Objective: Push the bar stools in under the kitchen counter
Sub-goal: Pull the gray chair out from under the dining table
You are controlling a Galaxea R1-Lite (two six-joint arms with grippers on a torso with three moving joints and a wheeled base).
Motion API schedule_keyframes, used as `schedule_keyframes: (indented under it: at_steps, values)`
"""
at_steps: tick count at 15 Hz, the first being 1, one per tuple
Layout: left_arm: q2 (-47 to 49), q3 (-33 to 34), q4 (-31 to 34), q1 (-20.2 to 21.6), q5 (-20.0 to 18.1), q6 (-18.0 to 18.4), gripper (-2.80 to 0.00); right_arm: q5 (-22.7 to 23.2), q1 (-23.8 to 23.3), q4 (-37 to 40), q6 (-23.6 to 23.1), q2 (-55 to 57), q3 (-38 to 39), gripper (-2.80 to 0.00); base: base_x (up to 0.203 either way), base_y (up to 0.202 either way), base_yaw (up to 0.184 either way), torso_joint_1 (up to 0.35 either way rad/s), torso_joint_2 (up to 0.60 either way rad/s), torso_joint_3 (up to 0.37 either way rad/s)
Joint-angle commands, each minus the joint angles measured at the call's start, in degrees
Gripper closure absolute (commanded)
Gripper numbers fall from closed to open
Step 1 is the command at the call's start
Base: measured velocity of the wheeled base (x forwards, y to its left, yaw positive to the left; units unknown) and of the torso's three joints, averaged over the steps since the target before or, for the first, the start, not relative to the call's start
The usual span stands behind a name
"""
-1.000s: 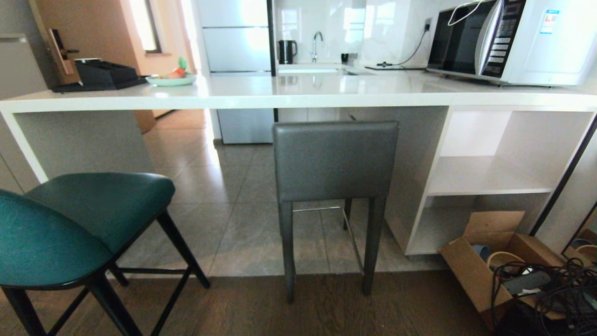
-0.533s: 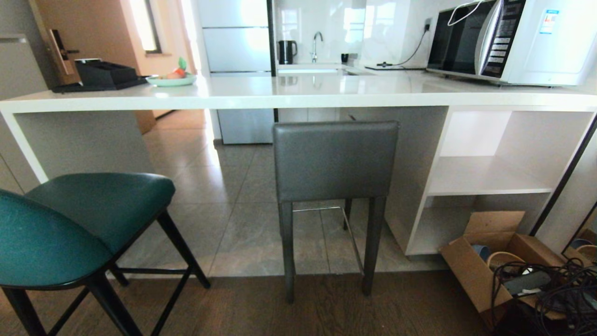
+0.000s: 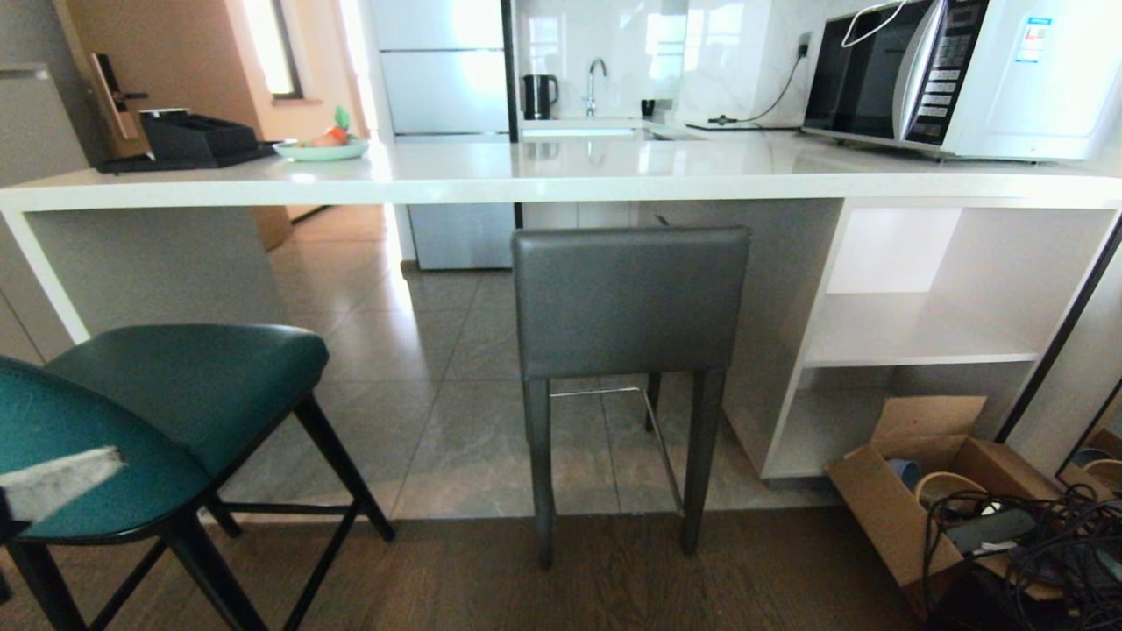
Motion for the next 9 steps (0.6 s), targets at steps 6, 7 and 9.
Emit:
schedule_keyframes:
  at_steps: [6, 7, 9]
  values:
    - [3.61, 4.91, 4.08, -4.57, -0.12, -0.97, 0.00, -2.04, -0.52, 8.02, 4.55, 5.99, -0.62, 0.00, 0.000, 0.000, 0.000, 0.000, 0.00, 0.000]
    - [3.63, 5.08, 4.09, -4.60, -0.37, -1.00, 0.00, -2.18, -0.51, 8.03, 4.36, 5.62, 0.51, 0.00, 0.000, 0.000, 0.000, 0.000, 0.00, 0.000]
    - [3.31, 5.71, 3.83, -6.10, -0.25, -1.00, 0.00, -2.23, -0.51, 7.98, 3.25, 3.83, 2.77, 0.00, 0.000, 0.000, 0.000, 0.000, 0.00, 0.000]
